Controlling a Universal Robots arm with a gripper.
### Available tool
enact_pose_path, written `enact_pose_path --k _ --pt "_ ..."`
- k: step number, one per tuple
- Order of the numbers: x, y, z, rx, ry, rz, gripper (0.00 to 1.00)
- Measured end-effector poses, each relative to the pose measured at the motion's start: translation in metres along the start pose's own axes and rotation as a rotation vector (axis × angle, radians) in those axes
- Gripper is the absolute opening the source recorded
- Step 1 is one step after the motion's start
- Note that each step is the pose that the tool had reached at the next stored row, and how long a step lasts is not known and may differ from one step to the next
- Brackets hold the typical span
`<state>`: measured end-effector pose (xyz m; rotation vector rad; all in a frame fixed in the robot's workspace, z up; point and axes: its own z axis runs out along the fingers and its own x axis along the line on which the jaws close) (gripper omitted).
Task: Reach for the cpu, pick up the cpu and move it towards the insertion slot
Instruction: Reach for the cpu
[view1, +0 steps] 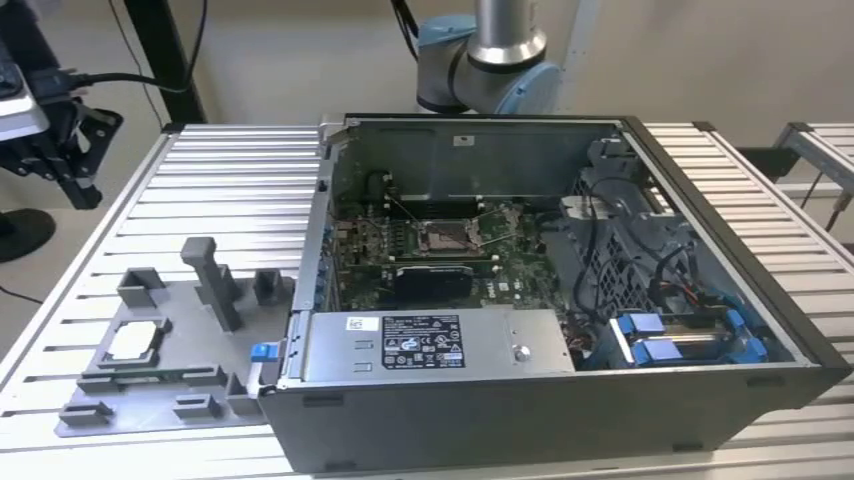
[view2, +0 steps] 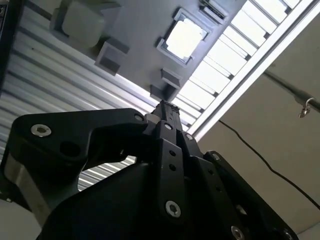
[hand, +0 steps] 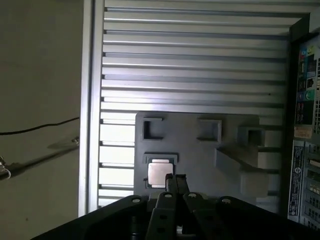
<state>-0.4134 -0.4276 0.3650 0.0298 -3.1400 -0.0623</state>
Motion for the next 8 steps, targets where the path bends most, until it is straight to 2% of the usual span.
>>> enact_pose_path --k 8 --pt "0.0050 0.0001 0.0000 0.0000 0.0000 0.000 0.00"
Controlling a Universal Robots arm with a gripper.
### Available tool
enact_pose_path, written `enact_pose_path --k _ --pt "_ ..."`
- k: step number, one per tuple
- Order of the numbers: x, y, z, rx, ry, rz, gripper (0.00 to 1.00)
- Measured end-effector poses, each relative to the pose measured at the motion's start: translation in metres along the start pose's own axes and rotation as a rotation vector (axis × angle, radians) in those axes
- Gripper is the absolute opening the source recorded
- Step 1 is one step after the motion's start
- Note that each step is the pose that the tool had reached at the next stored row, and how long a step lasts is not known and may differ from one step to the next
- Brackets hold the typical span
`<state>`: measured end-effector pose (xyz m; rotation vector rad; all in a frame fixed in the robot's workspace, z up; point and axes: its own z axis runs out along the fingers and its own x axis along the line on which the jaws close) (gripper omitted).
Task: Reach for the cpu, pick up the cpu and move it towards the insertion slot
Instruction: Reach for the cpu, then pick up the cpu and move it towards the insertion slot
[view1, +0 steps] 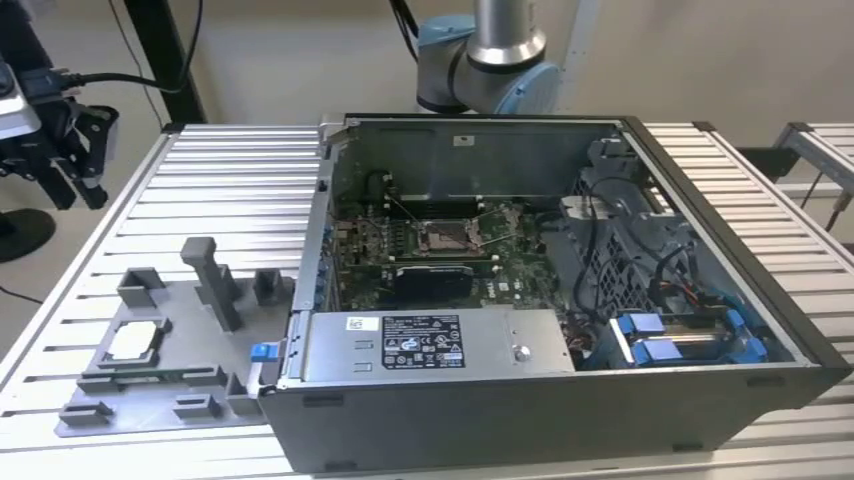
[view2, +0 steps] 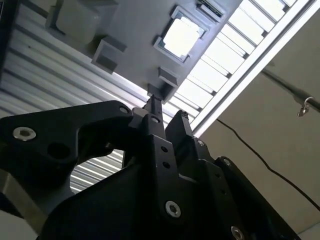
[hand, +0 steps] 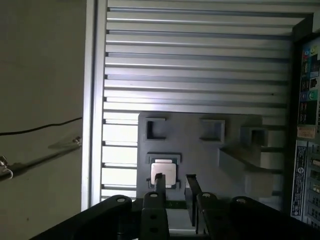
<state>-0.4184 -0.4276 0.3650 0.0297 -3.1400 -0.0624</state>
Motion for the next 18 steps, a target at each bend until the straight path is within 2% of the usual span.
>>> enact_pose_path --k 7,12,17,18 --pt "0.0044 0.0001 0.0000 0.0000 0.0000 0.000 0.00" --pt "-0.0011 -0.0009 0.0050 -0.0030 0.0006 0.000 0.00" --pt "-0.0011 -0.0009 0.0050 -0.0032 0.0007 0.000 0.00" --pt "-0.0011 -0.0010 0.0050 -0.0031 0.0008 0.000 1.00"
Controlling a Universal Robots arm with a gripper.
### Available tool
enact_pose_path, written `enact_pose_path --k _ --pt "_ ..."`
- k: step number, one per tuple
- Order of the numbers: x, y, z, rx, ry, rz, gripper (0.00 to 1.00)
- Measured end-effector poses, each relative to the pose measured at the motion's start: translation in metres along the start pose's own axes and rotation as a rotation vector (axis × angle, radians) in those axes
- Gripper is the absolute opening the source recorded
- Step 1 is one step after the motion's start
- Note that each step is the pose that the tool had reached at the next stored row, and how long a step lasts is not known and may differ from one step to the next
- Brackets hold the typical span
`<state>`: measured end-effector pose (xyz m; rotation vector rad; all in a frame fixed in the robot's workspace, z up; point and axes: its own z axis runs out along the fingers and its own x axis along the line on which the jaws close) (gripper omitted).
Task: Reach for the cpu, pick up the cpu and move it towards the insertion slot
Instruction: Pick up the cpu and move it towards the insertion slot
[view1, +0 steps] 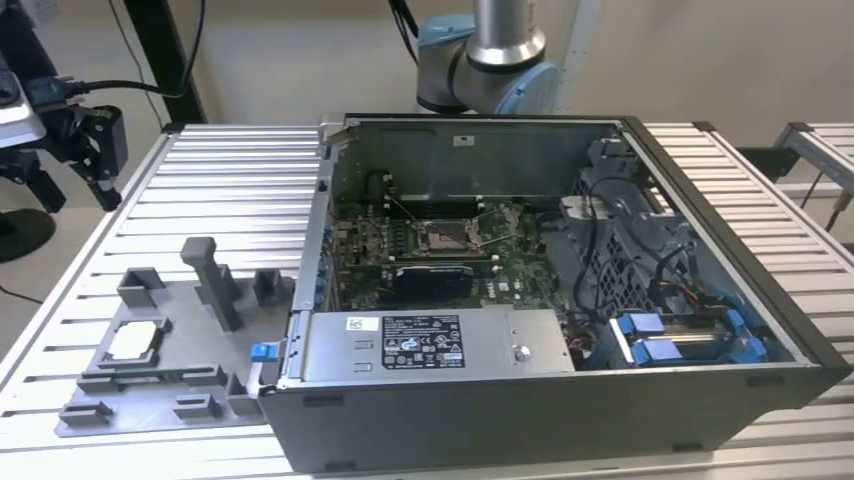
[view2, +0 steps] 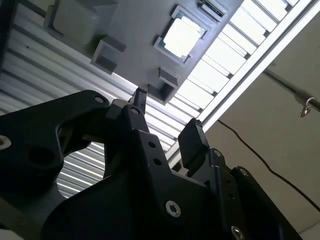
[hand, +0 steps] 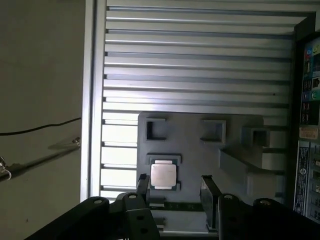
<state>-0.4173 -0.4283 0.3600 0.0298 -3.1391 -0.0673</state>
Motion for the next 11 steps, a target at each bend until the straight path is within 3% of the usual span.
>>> enact_pose_path --k 5,6,11 --pt "0.0000 -0.0006 0.0014 -0.0020 -0.0003 0.000 1.00" --pt "0.0000 -0.0007 0.0022 -0.0020 0.0029 0.000 1.00" --pt "0.0000 -0.0046 0.0107 -0.0033 0.0037 -0.002 1.00"
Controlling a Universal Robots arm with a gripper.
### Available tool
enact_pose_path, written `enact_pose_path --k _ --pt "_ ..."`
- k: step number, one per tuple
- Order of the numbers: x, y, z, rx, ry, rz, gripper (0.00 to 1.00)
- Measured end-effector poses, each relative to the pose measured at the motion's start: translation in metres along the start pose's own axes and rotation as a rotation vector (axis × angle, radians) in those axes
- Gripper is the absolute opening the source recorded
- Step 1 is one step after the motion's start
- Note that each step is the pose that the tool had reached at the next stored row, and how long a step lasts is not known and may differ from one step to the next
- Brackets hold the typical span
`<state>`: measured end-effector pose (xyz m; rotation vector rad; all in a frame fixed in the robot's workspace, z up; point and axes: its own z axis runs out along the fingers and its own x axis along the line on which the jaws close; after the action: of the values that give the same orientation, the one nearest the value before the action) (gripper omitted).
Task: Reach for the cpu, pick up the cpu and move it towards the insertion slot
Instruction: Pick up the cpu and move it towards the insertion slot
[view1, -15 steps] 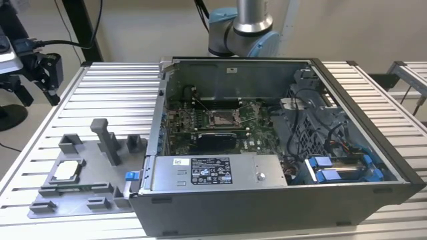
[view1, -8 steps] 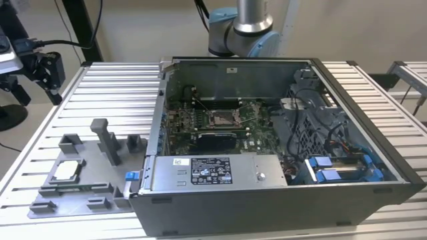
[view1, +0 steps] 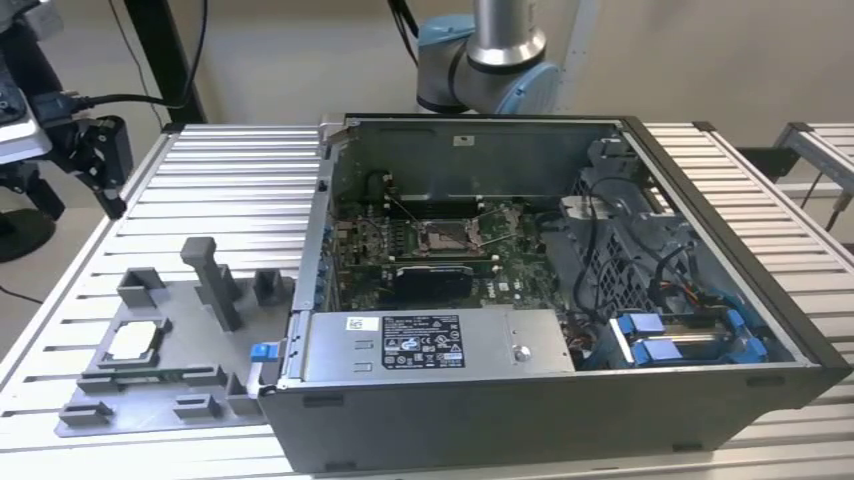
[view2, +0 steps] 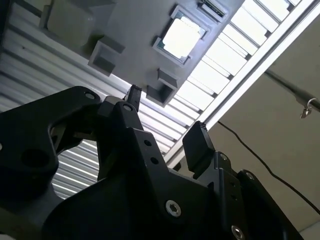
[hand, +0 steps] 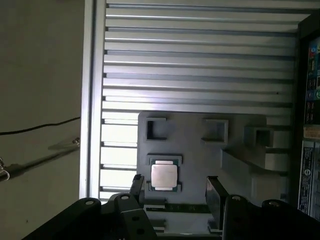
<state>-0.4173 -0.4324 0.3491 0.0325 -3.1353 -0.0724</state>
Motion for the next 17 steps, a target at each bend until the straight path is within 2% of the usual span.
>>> enact_pose_path --k 4,17 --pt "0.0001 -0.0075 0.0071 -0.0006 -0.0001 -0.003 1.00" --pt "0.0002 -0.0160 0.0302 -0.0005 0.0001 -0.004 1.00"
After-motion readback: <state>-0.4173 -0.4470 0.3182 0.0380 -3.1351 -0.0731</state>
